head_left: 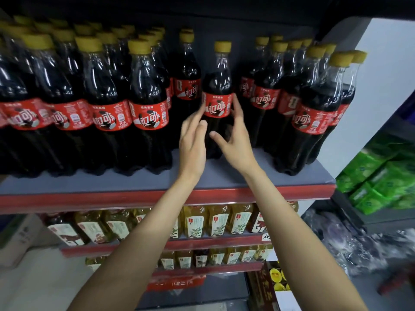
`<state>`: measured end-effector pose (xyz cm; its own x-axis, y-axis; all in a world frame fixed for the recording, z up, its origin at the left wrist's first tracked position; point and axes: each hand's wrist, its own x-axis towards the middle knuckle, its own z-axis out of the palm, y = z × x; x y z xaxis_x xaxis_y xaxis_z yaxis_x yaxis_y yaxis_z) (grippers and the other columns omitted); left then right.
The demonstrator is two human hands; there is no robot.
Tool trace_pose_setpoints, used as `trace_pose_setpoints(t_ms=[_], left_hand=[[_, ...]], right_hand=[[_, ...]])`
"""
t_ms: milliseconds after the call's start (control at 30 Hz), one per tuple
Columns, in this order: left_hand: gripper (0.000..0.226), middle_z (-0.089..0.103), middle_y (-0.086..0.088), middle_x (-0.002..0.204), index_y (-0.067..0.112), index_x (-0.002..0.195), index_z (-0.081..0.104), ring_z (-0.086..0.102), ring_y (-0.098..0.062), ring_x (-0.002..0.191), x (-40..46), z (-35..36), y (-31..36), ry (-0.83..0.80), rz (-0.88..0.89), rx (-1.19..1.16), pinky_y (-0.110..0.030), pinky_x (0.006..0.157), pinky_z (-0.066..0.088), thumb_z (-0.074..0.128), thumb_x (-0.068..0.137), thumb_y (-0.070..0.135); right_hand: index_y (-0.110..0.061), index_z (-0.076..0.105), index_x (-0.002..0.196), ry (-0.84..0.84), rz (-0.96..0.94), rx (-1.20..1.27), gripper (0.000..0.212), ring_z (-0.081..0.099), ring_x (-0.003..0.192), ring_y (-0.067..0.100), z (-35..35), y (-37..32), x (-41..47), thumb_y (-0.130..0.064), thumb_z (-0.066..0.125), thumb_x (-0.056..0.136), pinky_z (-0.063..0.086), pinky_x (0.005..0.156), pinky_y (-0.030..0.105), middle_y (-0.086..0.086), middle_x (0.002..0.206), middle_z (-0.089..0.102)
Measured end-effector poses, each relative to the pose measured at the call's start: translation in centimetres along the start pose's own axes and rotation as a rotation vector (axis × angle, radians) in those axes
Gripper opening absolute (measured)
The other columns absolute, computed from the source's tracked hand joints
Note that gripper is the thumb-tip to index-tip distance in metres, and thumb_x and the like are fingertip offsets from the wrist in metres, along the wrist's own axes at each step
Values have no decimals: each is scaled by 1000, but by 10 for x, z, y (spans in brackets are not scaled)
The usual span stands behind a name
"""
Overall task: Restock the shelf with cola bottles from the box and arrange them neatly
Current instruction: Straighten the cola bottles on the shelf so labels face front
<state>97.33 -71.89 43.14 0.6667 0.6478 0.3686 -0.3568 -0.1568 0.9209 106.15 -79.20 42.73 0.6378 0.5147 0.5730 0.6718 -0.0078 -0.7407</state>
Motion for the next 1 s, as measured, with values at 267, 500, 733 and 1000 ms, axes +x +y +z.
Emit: trace_pose_setpoints(t_ms=[267, 500, 733, 1000], left_hand=[[50, 26, 11, 153, 32, 144, 34, 24, -3, 140, 2, -9, -5, 108, -41, 47, -40, 118, 23, 36, 95, 35], [57, 22, 12, 156, 38, 145, 28, 21, -6, 143, -1, -12, -10, 131, -98, -46, -46, 118, 20, 35, 90, 47], [65, 17, 10, 158, 35, 148, 24, 16, -6, 144, -1, -10, -6, 149, -128, -75, -44, 120, 15, 36, 86, 50], [40, 36, 4, 144, 25, 133, 39, 34, 2, 131, -36, 3, 19, 78, 164, 6, -4, 99, 30, 43, 94, 21]], right_hand=[[-11, 10, 152, -63, -27, 56, 90, 28, 144, 23, 34, -2, 20, -4, 66, 82, 28, 116, 50, 11, 157, 24], [-11, 13, 151, -113, -54, 43, 91, 30, 143, 21, 37, -7, 27, -3, 71, 80, 30, 116, 46, 11, 155, 26], [-10, 6, 152, -125, -36, 59, 92, 26, 144, 25, 44, -9, 24, -9, 69, 84, 26, 116, 50, 13, 157, 21], [-6, 38, 142, 176, -126, -51, 58, 42, 131, 22, 1, -13, -5, 5, 52, 87, 39, 107, 48, 7, 138, 41]])
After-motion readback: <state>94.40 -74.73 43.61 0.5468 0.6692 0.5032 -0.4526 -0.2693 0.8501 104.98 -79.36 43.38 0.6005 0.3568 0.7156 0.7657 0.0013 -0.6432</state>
